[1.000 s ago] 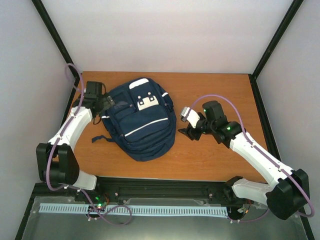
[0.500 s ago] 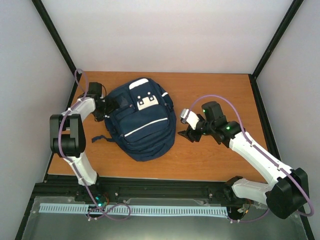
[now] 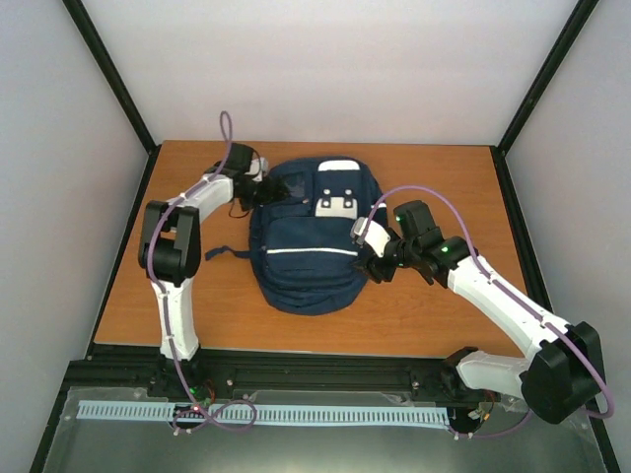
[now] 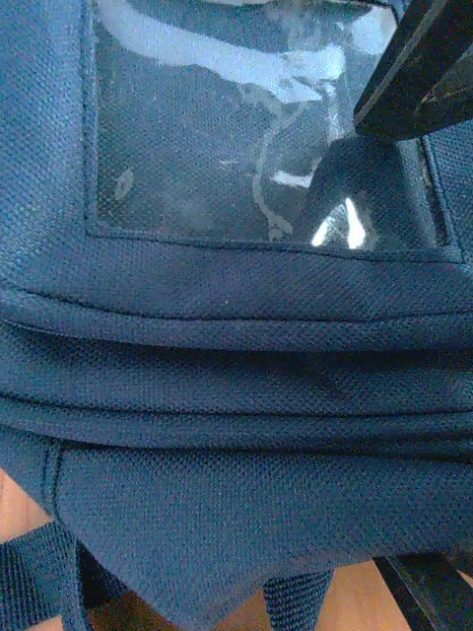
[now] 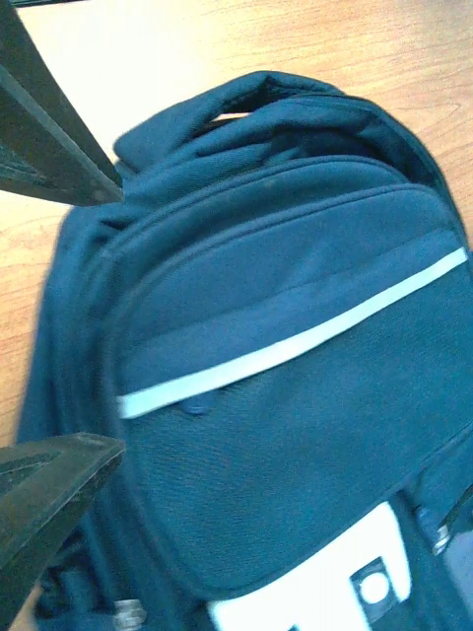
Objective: Pack the student bag
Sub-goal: Move the student bag to the center of the board, then zip the student bag at the center of the board.
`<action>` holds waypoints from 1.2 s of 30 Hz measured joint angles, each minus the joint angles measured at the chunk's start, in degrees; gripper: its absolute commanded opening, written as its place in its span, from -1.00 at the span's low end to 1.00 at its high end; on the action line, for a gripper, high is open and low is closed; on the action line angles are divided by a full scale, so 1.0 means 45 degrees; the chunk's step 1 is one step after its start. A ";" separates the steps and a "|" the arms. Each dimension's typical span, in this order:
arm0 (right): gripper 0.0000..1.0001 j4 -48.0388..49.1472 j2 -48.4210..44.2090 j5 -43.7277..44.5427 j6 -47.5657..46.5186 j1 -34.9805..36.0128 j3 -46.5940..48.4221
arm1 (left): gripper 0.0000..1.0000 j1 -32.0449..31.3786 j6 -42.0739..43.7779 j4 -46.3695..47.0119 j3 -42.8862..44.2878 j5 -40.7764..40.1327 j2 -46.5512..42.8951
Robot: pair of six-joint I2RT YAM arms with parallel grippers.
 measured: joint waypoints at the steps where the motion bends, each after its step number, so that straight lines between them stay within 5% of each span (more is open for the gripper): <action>1: 0.29 0.0005 0.0010 -0.0015 0.0000 0.0000 0.0000 | 0.99 -0.0262 0.0146 0.0049 0.0238 0.0204 0.0194; 11: 0.28 -0.0029 0.0311 0.0063 -0.0049 0.0000 0.0000 | 1.00 -0.3133 0.0544 0.1593 -0.0617 0.1661 0.0063; 23: 0.06 -0.0068 0.0529 0.0029 -0.0374 0.0000 -0.0005 | 0.99 -0.3837 -0.0209 0.4226 -0.7669 0.0355 -0.7271; 30: -0.20 -0.0029 0.1248 0.0291 -0.0325 -0.0170 0.0000 | 0.45 -0.6334 0.0146 0.5110 -1.0841 -0.1273 -0.9879; 36: -0.38 -0.0199 0.2720 0.0282 -0.0219 -0.0452 0.0204 | 0.42 -0.7091 0.0816 0.6203 -1.2458 -0.1564 -1.0180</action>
